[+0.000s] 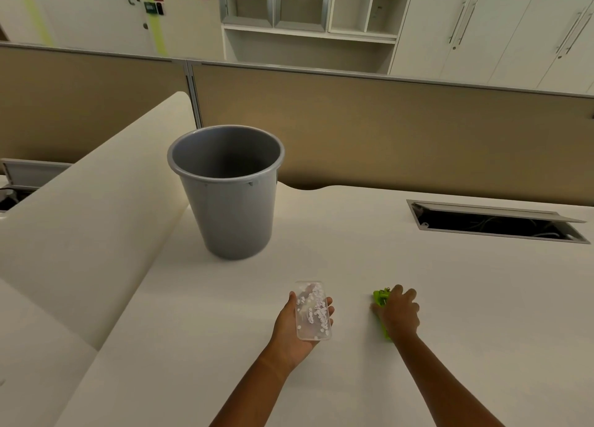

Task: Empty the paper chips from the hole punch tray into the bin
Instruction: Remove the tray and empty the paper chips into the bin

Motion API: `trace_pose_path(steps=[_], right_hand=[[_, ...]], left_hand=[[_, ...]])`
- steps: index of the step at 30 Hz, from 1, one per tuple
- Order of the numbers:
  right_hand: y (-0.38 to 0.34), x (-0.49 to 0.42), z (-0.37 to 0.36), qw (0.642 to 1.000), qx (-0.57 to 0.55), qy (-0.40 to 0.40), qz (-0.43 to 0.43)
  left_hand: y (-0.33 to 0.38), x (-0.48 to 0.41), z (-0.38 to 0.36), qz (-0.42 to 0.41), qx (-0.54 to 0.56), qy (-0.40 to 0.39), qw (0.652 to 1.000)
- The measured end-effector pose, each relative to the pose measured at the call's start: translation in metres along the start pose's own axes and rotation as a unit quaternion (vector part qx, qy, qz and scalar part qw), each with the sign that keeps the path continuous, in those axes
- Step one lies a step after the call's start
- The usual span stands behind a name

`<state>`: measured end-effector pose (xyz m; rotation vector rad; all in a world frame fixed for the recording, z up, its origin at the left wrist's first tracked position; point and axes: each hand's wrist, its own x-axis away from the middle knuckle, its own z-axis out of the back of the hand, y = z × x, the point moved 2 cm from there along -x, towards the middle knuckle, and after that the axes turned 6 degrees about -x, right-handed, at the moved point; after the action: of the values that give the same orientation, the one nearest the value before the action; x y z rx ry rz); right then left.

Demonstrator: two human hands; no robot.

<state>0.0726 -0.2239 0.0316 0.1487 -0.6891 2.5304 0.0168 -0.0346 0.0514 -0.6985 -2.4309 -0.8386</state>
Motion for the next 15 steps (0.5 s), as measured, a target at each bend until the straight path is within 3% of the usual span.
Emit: trace_pose_path(steps=[15], right_hand=[[0.0034,0.0032,0.0052,1.000,-0.005,-0.007,0.024]], left_hand=[[0.0000,-0.0078,-0.0034,-0.016,0.003,-0.026,1.000]])
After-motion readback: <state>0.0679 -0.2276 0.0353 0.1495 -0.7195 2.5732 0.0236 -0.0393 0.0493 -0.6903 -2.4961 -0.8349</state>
